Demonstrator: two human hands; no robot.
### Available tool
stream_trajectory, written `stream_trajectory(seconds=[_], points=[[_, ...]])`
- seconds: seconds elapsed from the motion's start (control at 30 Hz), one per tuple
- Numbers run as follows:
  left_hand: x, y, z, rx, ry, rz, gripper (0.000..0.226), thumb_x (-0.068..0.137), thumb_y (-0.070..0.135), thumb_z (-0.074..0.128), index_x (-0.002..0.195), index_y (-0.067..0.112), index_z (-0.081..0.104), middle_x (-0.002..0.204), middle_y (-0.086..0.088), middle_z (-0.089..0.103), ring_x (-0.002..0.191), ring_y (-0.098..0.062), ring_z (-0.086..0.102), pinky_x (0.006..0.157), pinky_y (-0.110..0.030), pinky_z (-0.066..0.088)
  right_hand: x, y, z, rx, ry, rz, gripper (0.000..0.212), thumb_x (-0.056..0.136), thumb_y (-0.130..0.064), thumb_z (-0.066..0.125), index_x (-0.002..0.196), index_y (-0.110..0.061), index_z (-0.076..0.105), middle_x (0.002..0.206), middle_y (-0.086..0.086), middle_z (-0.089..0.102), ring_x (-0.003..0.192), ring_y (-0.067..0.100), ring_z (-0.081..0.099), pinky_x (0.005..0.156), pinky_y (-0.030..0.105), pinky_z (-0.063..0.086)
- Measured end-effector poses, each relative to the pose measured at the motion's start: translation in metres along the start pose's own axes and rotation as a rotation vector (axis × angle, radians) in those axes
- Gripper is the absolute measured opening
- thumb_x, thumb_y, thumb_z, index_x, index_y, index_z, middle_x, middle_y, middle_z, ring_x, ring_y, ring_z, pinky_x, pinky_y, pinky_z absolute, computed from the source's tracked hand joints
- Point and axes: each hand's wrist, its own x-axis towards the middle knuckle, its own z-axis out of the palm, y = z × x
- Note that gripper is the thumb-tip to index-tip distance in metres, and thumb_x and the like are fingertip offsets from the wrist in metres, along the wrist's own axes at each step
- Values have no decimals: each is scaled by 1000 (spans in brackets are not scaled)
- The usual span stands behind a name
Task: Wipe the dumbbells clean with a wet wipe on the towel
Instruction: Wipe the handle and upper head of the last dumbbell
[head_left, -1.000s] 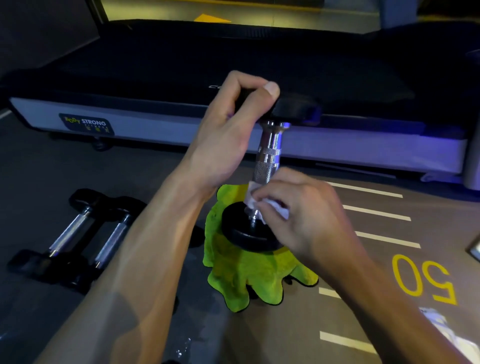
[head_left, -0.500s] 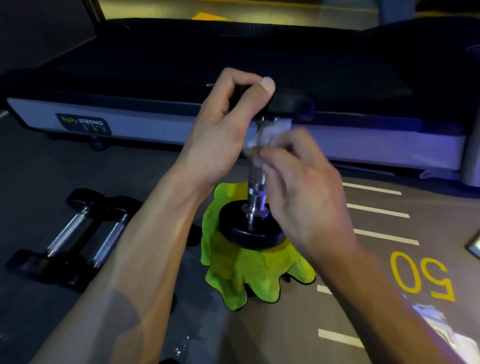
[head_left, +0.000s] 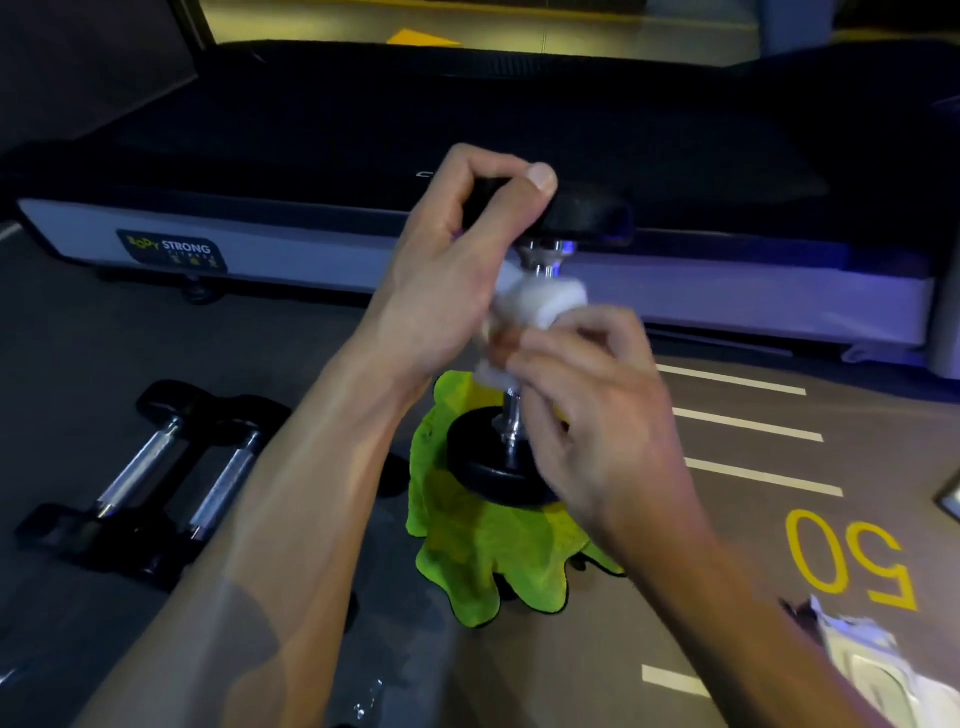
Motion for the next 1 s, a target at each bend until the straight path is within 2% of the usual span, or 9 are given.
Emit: stream_trajectory(seconds=[0.13, 0.2, 0.3, 0.43, 0.53, 0.67, 0.8, 0.9, 1.0], points=[[0, -2, -1, -14, 4, -12, 7, 106, 29, 59, 101, 26, 62, 105, 8, 62, 93, 6, 58, 85, -13, 48, -21, -11, -14, 129, -135, 67, 22, 91, -8, 65, 100, -22, 80, 98, -18, 73, 92, 15, 61, 81, 20, 49], [-1, -1, -2, -19, 1, -11, 7, 107, 29, 58, 102, 25, 62, 106, 8, 63, 94, 5, 58, 86, -13, 48, -9, -14, -37, 384, -244, 236, 21, 90, -11, 66, 95, -27, 78, 88, -15, 73, 87, 7, 67, 76, 15, 49], [-2, -1, -2, -15, -7, -12, 8, 106, 30, 59, 100, 27, 62, 106, 12, 64, 95, 7, 59, 87, -13, 49, 15, -9, -60, 775, -364, 371, 18, 95, -3, 66, 93, -18, 76, 90, 0, 78, 82, 8, 70, 76, 21, 54], [-3, 0, -1, -21, -5, -16, 7, 106, 30, 59, 100, 28, 62, 102, 17, 64, 92, 10, 59, 83, -10, 48, 26, 4, -45, 334, -161, 246, 28, 95, 5, 63, 94, -20, 75, 83, -13, 73, 75, -5, 62, 71, 10, 41], [-4, 0, -1, -28, 0, -18, 7, 106, 29, 59, 101, 27, 62, 102, 17, 64, 90, 12, 59, 81, -8, 47, 24, 4, -36, 106, 39, 168, 29, 88, 11, 62, 95, -12, 77, 93, -3, 70, 75, -6, 53, 72, 7, 34], [-3, 0, 0, -33, -2, -18, 7, 106, 30, 59, 100, 27, 62, 103, 14, 64, 91, 11, 58, 79, -7, 46, 12, -7, -21, -54, 242, 60, 20, 96, 1, 58, 99, -3, 78, 105, 11, 65, 90, 19, 60, 82, 12, 39], [-3, -2, 0, -23, 2, -14, 7, 106, 33, 60, 101, 30, 62, 106, 13, 65, 97, 6, 60, 84, -11, 49, 0, -12, -8, -27, 195, -33, 50, 112, -25, 34, 103, 1, 76, 103, 13, 58, 86, 32, 59, 74, 32, 47], [-2, -3, -1, -13, -2, -13, 7, 106, 34, 60, 102, 29, 63, 109, 11, 65, 100, 3, 60, 88, -15, 49, -3, -4, -5, -167, 64, -53, 37, 104, -7, 39, 113, -7, 75, 102, 12, 58, 90, 30, 50, 73, 42, 50], [-2, -2, -1, -14, -8, -13, 7, 106, 35, 59, 102, 30, 63, 108, 12, 65, 99, 5, 60, 86, -12, 49, -3, -9, -5, -219, -45, 12, 43, 89, -8, 51, 127, -12, 71, 99, 8, 56, 85, 31, 48, 68, 45, 48]])
